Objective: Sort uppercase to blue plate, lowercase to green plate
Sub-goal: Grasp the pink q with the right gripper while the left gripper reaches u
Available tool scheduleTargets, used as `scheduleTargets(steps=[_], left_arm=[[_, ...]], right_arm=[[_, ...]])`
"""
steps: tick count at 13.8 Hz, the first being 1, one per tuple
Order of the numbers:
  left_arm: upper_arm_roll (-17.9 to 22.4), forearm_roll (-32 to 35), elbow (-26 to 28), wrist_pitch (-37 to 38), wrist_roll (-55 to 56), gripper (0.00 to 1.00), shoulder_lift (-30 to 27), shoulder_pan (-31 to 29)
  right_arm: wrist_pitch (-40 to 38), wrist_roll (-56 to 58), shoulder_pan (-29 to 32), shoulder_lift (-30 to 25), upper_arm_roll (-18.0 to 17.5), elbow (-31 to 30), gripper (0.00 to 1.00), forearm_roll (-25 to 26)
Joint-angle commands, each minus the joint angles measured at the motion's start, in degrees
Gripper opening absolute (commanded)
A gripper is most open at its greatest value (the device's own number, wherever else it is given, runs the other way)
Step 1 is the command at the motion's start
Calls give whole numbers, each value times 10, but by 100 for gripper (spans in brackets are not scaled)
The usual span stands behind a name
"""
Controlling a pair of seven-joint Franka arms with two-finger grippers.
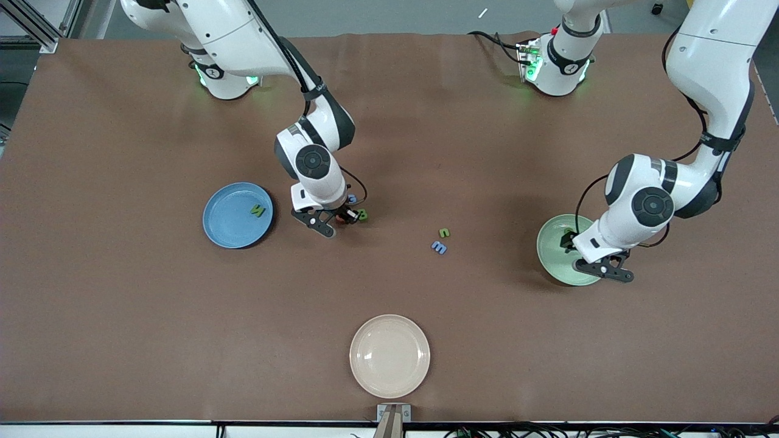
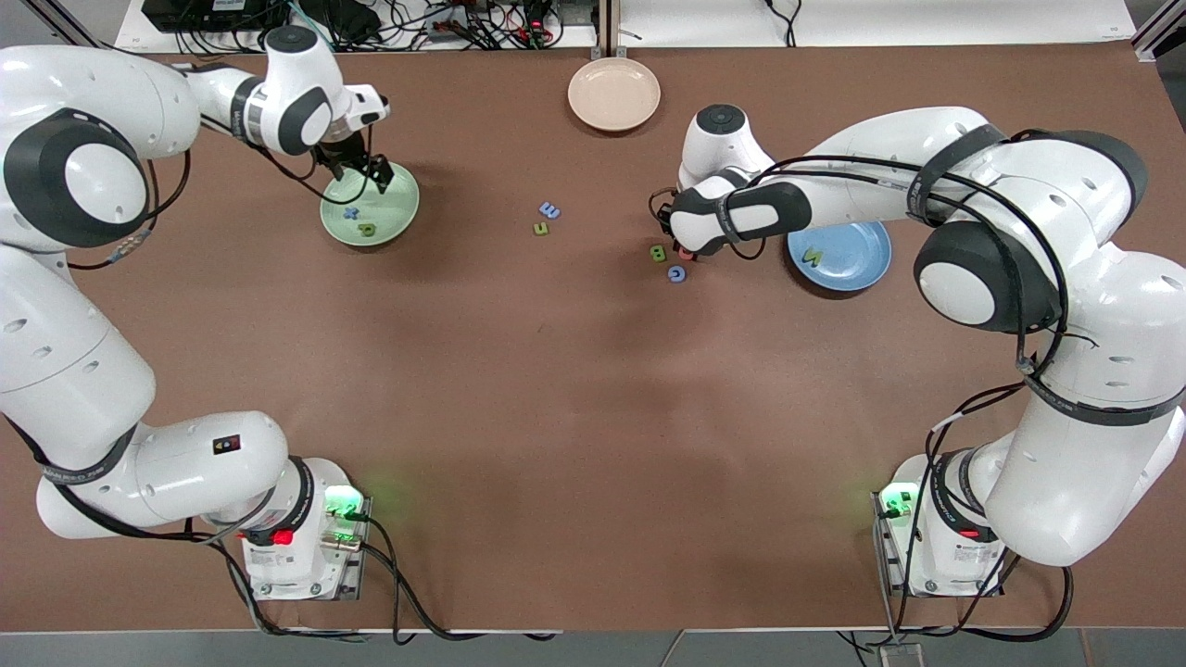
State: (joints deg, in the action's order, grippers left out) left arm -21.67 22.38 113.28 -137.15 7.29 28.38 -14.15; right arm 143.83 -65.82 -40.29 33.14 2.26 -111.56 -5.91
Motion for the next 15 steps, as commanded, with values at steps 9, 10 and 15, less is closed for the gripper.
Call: scheduleTargets(steps=[9,10,15], left_arm=[[-46,0,-126,65,463,100,83,193],[-46,-1,-130,65,489,100,91,205],[-46,-18,-134,55,566,100,120,239]], right_arm=[[-121,132,92,-97,6,-25,0,4],[-121,173,114,-119,6,-46,0,4],[-62,343,211,-193,6,-188,0,4]])
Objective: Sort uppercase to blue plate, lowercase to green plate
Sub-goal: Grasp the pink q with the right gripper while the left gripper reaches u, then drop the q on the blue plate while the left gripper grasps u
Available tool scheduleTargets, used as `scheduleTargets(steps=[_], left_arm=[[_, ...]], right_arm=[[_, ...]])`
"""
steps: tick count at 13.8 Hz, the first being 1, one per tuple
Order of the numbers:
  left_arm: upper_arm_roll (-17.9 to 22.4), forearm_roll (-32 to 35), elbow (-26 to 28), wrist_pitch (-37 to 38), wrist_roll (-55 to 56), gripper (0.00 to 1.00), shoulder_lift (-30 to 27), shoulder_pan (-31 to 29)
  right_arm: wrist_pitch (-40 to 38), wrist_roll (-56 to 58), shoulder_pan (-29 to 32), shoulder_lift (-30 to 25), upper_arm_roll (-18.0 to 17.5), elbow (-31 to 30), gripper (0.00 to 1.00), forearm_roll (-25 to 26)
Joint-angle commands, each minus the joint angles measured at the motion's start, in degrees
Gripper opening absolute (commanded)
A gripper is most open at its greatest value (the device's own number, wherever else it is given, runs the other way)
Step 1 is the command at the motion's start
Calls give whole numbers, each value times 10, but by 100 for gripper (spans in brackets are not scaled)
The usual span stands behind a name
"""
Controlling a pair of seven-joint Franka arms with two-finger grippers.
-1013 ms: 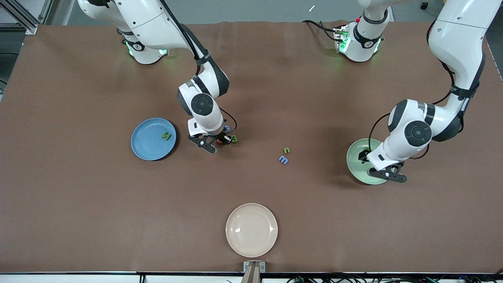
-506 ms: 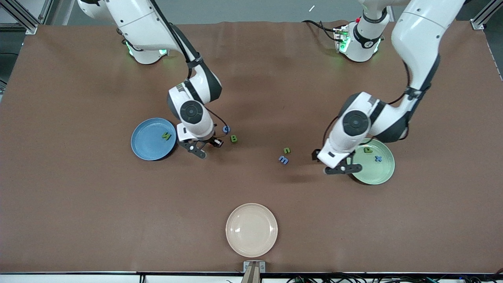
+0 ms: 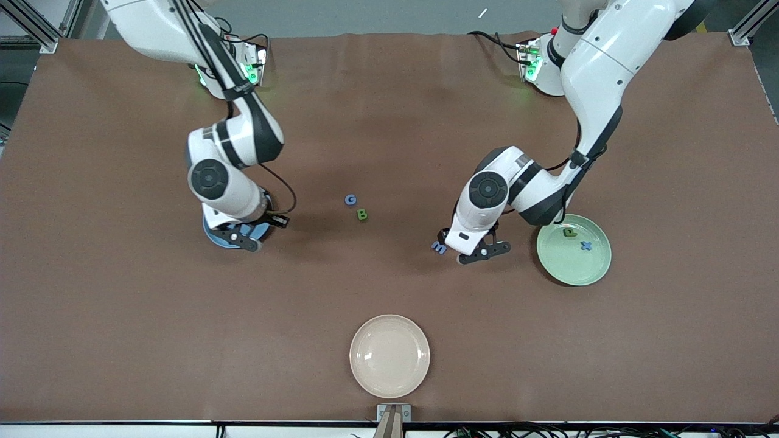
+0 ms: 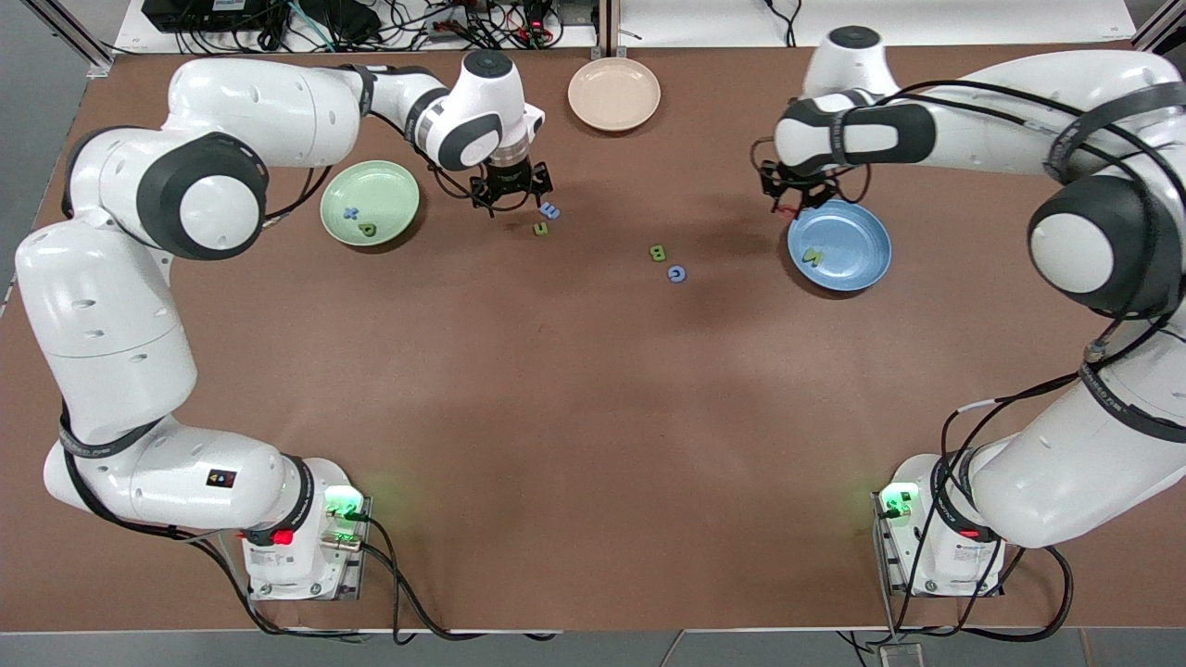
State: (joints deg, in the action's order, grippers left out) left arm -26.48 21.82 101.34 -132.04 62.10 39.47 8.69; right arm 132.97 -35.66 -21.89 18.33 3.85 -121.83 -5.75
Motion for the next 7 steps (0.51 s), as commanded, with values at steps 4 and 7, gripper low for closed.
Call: scheduleTargets(steps=[4,7], left_arm=[[2,-16,-32,3,23,99,22,29],[3,-15,-29,3,20,93,27,33]], right_arm=[[122,74,50,-61,-10,-169,0,2],[140,74,63,-57,-10,-183,0,2]])
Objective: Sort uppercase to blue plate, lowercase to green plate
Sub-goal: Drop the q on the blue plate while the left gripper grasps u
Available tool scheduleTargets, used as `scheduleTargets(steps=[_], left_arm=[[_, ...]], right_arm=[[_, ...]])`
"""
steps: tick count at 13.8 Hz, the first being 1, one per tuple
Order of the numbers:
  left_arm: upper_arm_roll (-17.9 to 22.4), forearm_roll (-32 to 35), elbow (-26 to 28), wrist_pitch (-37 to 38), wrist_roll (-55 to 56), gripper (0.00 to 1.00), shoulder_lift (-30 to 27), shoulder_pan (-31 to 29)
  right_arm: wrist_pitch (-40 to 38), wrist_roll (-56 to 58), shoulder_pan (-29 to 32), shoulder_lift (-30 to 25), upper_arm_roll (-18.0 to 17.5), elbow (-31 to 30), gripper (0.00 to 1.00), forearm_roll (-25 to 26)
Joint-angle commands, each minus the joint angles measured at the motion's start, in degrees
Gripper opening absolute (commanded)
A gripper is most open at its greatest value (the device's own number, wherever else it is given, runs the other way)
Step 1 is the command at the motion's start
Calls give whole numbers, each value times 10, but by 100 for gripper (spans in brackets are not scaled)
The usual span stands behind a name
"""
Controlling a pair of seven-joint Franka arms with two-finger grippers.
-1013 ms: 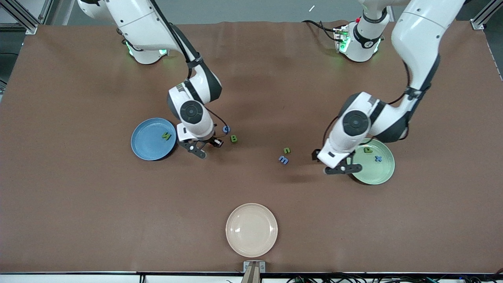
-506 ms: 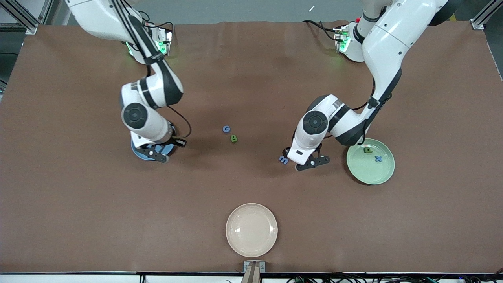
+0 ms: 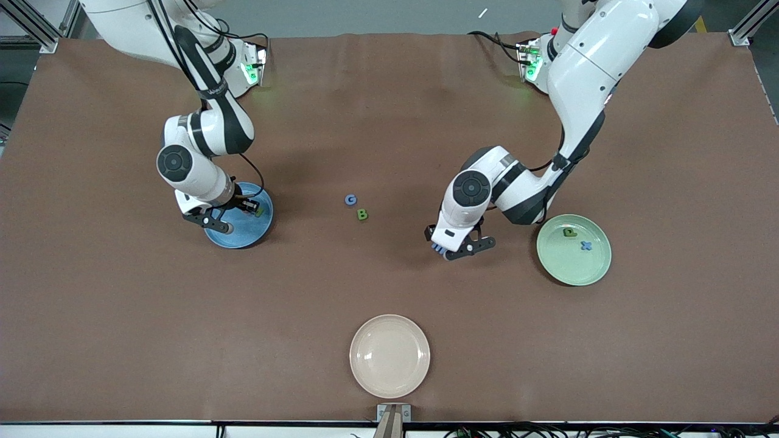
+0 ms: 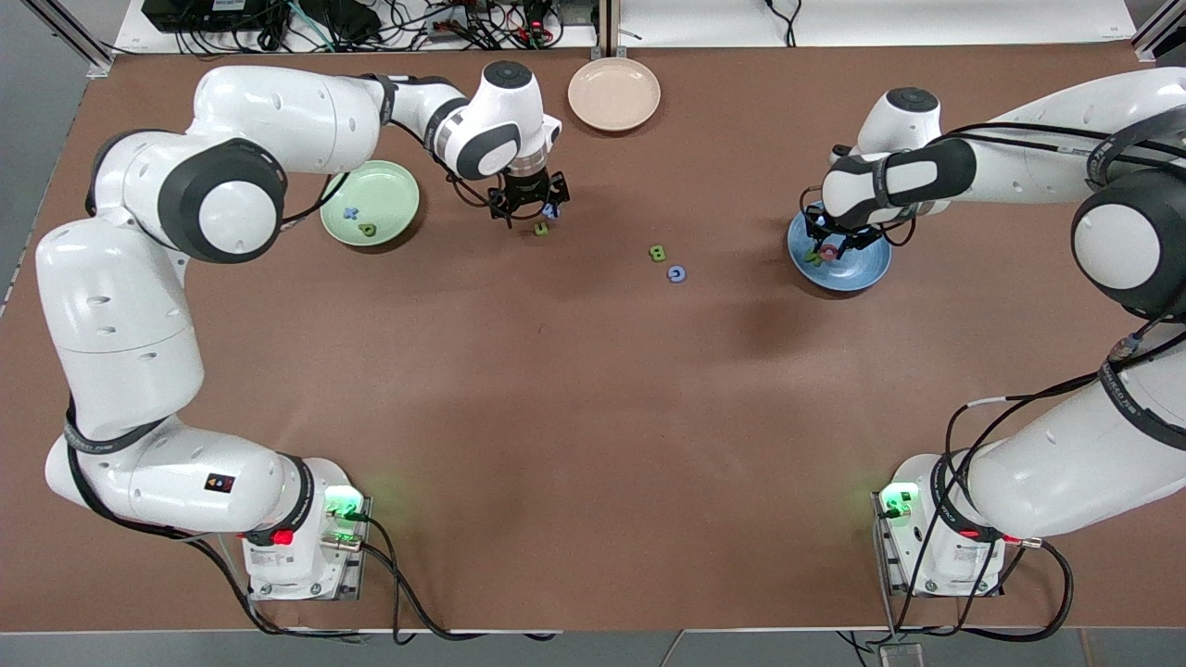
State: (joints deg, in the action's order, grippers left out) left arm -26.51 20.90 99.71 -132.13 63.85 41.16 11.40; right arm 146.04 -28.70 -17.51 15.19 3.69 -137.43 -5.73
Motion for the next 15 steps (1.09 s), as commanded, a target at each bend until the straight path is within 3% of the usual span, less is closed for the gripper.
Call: scheduleTargets(steps=[1,5,7,8,10,15], left_arm=[[2,-5,-13,4,0,92,14,6],[3,-5,-12,4,-4,84,21,13],[3,-5,-12,4,-6,79,21,13],[3,-4,-12,4,-7,74,22,13],[3,-4,-12,4,-7,69,22,12],[3,-5,-12,4,-6,54,25,13]], right_arm=[[8,5,24,-26,-9,-30,0,2],[9,5,31,-25,-9,-35,1,2],[7,4,32,-24,-9,-36,7,1],[5,4,33,-24,-9,-35,24,1],[-1,4,35,-24,-9,-34,100,2],[-93,-29,28,-35,-15,30,100,-1]])
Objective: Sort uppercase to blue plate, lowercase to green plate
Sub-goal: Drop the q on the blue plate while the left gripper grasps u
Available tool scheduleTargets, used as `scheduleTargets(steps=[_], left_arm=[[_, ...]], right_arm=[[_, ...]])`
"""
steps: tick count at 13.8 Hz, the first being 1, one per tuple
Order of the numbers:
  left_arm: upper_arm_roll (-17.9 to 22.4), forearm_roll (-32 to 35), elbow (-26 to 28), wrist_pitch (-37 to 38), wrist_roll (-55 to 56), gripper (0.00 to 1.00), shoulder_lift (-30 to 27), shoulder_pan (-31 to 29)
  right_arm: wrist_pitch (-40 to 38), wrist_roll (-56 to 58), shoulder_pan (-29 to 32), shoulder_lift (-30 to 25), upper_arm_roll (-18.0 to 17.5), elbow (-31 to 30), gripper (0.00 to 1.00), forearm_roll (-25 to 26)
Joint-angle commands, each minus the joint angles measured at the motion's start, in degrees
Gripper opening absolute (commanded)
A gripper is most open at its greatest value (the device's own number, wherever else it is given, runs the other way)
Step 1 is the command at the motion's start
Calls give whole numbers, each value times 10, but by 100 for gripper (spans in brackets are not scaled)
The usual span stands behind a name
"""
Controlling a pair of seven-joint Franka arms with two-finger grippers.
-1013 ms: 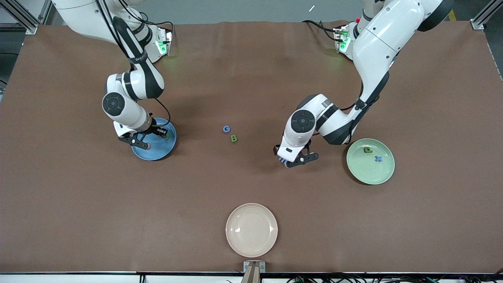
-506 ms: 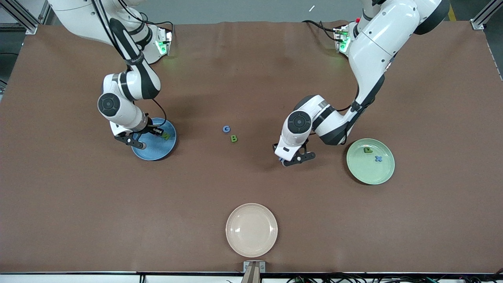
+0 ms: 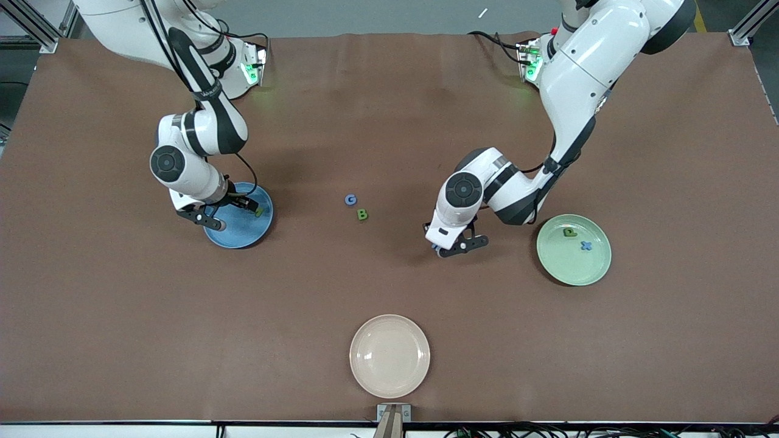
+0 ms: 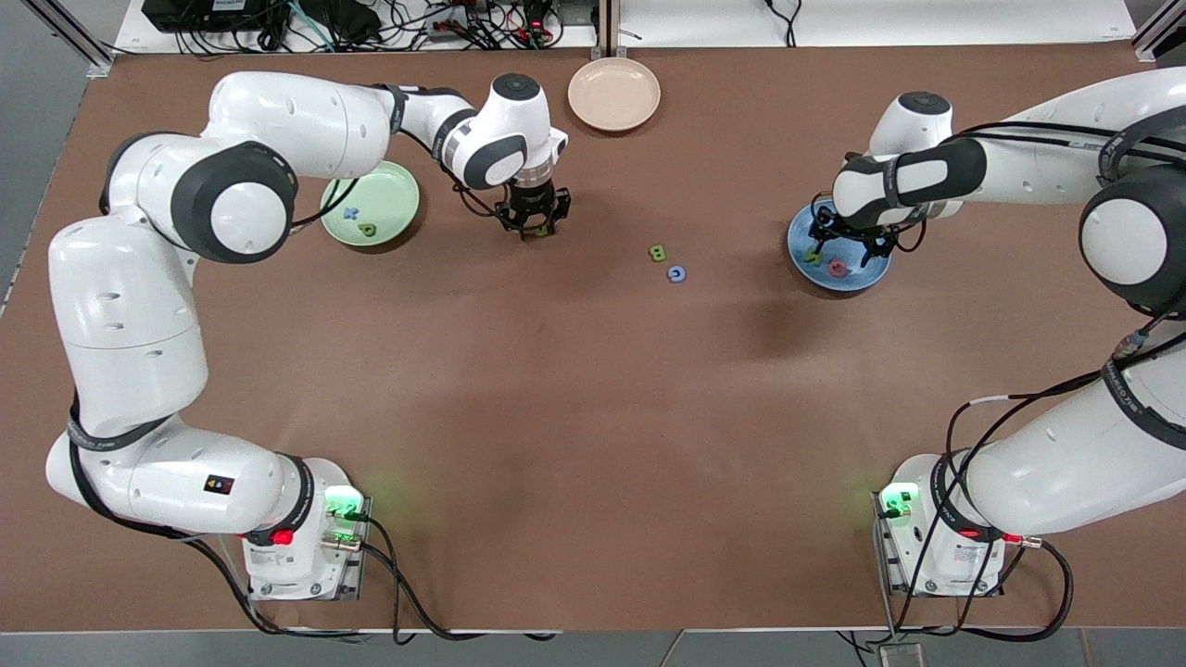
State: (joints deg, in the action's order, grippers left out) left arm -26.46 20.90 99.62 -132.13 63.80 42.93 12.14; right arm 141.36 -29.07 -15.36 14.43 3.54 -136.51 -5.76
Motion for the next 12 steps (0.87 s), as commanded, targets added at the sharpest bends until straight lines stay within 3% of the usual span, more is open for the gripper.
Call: scheduleTargets(steps=[1,4,7,12], left_arm=[[3,-5,-12,4,-5,49,9,5],[3,-5,-12,-3,-5,40,9,5],[4,0,-12,-21,-5,26,13,5],[4,4,-9,-24,-3,7,7,2]], right_arm=[[-58,-54,-4,-27,-15,35,100,-1],[-57,-149,-83,-20,-15,70,100,-4],[-36,-169,-161,12,-15,106,100,-7],[67,-254,-247,78,-14,118,100,-12]])
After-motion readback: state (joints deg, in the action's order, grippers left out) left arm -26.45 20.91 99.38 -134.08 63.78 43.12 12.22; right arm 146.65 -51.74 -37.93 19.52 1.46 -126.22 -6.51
